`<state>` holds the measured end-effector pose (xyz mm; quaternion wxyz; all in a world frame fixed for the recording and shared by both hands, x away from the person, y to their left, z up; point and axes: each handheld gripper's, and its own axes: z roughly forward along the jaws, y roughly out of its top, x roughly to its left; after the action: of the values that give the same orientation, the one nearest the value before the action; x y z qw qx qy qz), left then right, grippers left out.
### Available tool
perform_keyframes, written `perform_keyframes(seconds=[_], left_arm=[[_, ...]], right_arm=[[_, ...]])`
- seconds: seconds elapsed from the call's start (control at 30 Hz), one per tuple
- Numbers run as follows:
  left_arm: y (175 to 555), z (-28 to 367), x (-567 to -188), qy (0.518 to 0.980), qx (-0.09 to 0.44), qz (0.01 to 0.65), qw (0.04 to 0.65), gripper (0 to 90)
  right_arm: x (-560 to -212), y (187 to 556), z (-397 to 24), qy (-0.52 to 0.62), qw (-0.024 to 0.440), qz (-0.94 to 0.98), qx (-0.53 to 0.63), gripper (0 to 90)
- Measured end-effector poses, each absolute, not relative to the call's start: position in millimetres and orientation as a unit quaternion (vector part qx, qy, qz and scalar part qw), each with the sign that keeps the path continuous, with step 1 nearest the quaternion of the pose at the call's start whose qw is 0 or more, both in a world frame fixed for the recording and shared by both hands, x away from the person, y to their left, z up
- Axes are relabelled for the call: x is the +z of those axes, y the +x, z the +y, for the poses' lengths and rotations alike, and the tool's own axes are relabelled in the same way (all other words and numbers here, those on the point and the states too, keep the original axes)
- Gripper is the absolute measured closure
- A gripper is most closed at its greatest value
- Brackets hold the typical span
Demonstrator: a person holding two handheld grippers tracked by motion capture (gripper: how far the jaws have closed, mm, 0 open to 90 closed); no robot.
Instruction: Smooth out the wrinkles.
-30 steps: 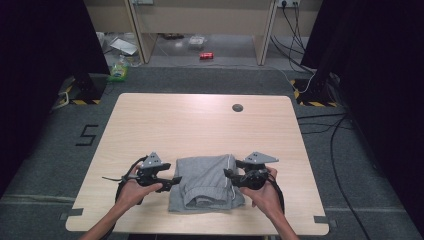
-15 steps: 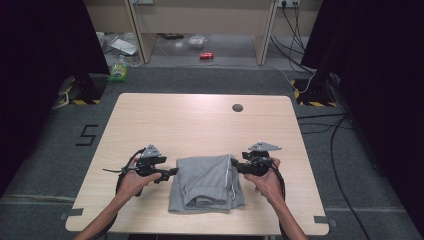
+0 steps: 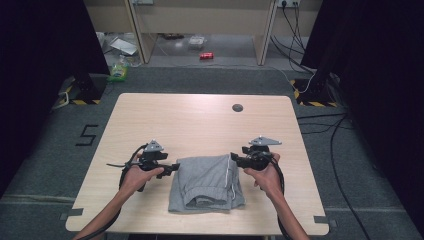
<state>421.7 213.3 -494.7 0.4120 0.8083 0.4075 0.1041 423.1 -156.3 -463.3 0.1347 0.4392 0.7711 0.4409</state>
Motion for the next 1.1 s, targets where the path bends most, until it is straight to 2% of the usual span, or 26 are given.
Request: perform_keyframes(seconds=[0.63,1.1], left_arm=[[435.3,206.4,-506.4,0.808,0.086,0.413,0.411,28.4],[437.1,201.3,-515.4,0.813,0.085,0.399,0.415,30.9]], right_arm=[[-489.7,438.5,-148.0,0.440,0.122,0.795,0.399,51.7],[-507.3,437.2,-149.2,0.469,0.077,0.787,0.392,52.0]])
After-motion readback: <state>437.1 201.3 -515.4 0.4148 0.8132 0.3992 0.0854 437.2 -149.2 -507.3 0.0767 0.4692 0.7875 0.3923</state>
